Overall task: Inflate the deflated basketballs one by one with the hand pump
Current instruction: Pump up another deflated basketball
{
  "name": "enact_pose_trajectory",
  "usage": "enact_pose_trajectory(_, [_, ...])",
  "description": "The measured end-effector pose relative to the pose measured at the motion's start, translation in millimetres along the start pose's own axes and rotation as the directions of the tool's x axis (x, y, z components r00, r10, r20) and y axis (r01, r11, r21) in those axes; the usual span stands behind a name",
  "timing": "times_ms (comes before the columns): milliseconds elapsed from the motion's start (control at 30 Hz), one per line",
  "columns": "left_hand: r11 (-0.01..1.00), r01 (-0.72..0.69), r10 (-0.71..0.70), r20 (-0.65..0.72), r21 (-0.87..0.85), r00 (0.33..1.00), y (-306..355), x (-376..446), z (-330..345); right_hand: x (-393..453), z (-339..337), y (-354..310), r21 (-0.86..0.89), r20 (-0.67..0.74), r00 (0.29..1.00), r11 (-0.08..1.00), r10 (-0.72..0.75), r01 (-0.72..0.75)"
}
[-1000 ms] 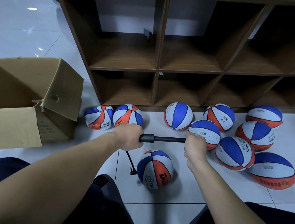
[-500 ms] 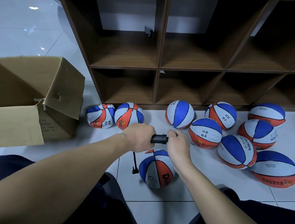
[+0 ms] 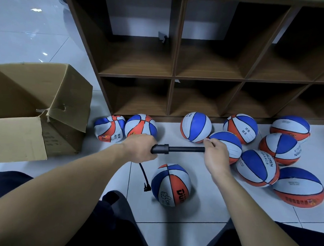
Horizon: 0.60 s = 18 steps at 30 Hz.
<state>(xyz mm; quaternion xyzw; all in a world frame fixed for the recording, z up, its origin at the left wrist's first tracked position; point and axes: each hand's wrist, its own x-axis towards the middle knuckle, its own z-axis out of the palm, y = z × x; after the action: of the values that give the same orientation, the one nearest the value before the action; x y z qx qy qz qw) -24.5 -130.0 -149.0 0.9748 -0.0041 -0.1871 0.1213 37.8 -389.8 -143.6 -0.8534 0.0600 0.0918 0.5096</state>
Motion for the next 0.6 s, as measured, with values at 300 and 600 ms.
enact_pose_trajectory(300, [1.000, -0.006, 0.006, -0.035, 0.006, 0.999, 16.0, -2.8, 4.1, -25.6, 23.6, -4.6, -0.040, -0.100, 0.991, 0.996, -0.086, 0.082])
enact_pose_trajectory(600, [0.996, -0.060, 0.062, -0.039, 0.064, 0.997, 40.3, 2.4, 3.2, -46.3, 46.2, -8.6, 0.037, 0.018, 0.999, 0.999, -0.030, 0.029])
